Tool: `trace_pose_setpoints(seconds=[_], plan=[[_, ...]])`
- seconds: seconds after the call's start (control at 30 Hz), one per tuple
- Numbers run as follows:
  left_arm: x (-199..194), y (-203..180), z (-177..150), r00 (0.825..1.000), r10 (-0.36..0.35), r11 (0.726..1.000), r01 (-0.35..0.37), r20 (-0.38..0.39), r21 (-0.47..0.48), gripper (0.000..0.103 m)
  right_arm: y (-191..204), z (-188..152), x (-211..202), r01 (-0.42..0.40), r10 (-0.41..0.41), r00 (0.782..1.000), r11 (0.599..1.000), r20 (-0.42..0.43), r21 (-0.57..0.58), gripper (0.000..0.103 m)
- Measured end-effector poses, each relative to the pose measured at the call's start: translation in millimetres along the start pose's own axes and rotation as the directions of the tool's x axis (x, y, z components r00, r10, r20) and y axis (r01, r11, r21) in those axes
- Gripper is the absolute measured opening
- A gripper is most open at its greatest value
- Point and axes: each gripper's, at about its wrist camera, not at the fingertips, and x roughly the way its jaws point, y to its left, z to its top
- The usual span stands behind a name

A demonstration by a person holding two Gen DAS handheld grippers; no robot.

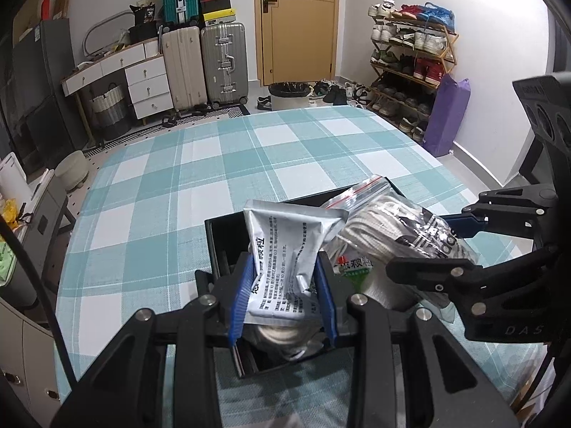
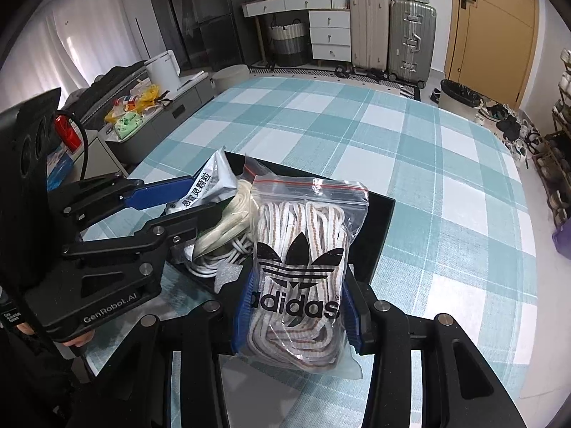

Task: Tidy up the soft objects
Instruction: 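Carry the medicine packet and Adidas bag over the black box, then lower both items into the box and open both grippers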

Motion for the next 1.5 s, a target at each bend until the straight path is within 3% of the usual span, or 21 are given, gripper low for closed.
trace_pose_setpoints(seconds=[0.77, 0.97, 1.1, 1.3, 1.4, 1.5], plan=[[23, -3, 6, 1.0, -0.013, 0.999, 0.014, -0.023, 0.037, 0.034, -7, 15, 36, -0.015, 0.013, 0.999, 0.999, -0.037, -0.046, 0.043], [26, 0, 6, 0.999, -0.016, 1.0, 0.017, -0.034, 0.026, 0.04, -7, 15, 37, -0.023, 0.021, 0.999, 0.998, -0.026, -0.062, 0.043], [24, 2, 6, 0.999, -0.016, 1.0, 0.017, -0.036, 0.02, 0.048, -2, 11, 29, -0.005, 0.007, 1.0, 0.993, 0.017, -0.116, 0.055], [19, 2, 1, 0.999, -0.017, 0.999, 0.019, -0.045, 0.026, 0.063, -7, 4, 2, 0.014, -0.002, 0.995, 0.993, 0.101, -0.119, 0.084], [11, 0, -3, 0.998, -0.049, 0.998, 0.05, -0.026, 0.035, 0.081, -8, -1, -12, 0.031, -0.014, 0.989, 0.993, 0.145, -0.115, 0.092], [-1, -3, -6, 0.999, -0.03, 0.999, 0.03, 0.015, 0.044, 0.097, -8, -8, -22, 0.046, -0.025, 0.982, 0.993, 0.186, -0.108, 0.101]])
